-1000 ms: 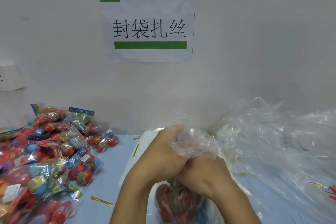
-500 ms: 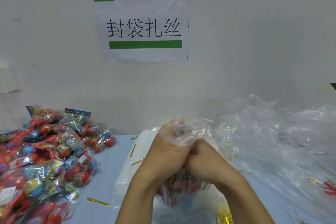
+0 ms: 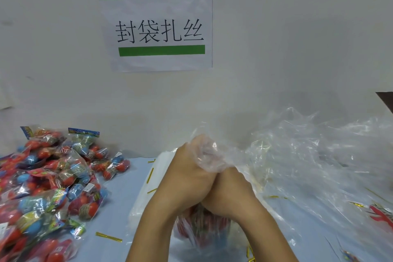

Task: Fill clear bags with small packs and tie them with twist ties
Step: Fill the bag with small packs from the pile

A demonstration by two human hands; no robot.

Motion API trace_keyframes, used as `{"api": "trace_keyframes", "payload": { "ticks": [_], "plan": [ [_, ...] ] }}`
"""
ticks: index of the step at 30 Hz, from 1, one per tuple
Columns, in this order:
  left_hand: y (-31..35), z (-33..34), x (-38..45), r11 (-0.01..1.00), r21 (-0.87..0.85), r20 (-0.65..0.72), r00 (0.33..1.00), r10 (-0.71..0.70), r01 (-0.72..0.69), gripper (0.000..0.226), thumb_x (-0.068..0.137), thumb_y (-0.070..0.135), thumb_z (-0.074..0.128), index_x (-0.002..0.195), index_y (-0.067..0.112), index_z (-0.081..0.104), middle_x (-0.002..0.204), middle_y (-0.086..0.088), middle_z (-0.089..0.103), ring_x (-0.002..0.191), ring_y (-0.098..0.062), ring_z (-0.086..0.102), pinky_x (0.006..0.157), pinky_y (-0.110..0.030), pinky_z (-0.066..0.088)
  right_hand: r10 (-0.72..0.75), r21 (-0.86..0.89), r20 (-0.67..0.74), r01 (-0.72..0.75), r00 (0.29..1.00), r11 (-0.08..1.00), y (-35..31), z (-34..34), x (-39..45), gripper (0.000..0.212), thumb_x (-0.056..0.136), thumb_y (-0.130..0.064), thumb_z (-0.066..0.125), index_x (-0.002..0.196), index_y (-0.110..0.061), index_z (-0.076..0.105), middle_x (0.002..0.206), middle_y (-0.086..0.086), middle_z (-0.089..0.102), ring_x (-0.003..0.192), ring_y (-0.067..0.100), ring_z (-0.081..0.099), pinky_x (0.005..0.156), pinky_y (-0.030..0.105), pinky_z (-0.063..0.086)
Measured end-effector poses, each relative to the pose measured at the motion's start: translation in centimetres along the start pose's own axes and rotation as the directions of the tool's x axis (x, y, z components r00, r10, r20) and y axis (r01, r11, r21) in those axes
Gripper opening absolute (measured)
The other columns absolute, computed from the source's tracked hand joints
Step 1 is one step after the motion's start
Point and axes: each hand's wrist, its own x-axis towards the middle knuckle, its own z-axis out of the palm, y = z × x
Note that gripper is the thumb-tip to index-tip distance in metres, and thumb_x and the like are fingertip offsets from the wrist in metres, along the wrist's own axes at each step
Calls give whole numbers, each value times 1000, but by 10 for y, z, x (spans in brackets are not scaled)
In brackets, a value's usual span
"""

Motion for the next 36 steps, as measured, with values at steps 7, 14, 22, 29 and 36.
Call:
{"api": "trace_keyframes", "payload": {
  "ticks": [7,14,22,29,36],
  "plan": [
    [3,7,0,992,106,29,997,73,-76,25,80,8,64,73,24,46,66,12,51,63,-2,46,60,-26,44,33,17,25,-33,999,999,9,-2,2,3,94,-24,51,94,-26,50,105,4,67,100,27,63,82,36,52],
    [0,-2,-4,996,-20,63,995,-82,83,54,67,48,79,115,41,55,116,27,61,111,17,52,79,0,38,257,543,-59,-185,965,819,37,-22,1,27,97,-10,56,76,-20,69,67,-11,63,61,2,58,59,23,47],
    [-18,10,-5,932,-291,-70,966,-247,217,76,66,70,62,133,38,47,136,16,53,129,-5,49,102,-22,39,570,935,-49,-162,820,314,61,-50,-1,41,107,-40,44,99,-13,74,80,6,77,66,21,73,48,27,53],
    [-20,37,-12,843,-531,42,996,-77,88,87,71,42,82,142,56,33,134,15,58,121,-12,62,87,-28,57,430,980,73,-145,900,138,37,-47,5,50,108,-42,40,113,-5,73,107,19,76,102,38,72,99,56,52],
    [-23,26,-8,601,-678,219,897,-385,423,51,75,56,73,122,39,65,123,-3,70,112,-28,68,95,-60,51,426,828,-134,-135,895,545,18,-44,-1,46,104,-49,41,103,-15,72,100,2,75,100,25,70,85,37,55]
  ]
}}
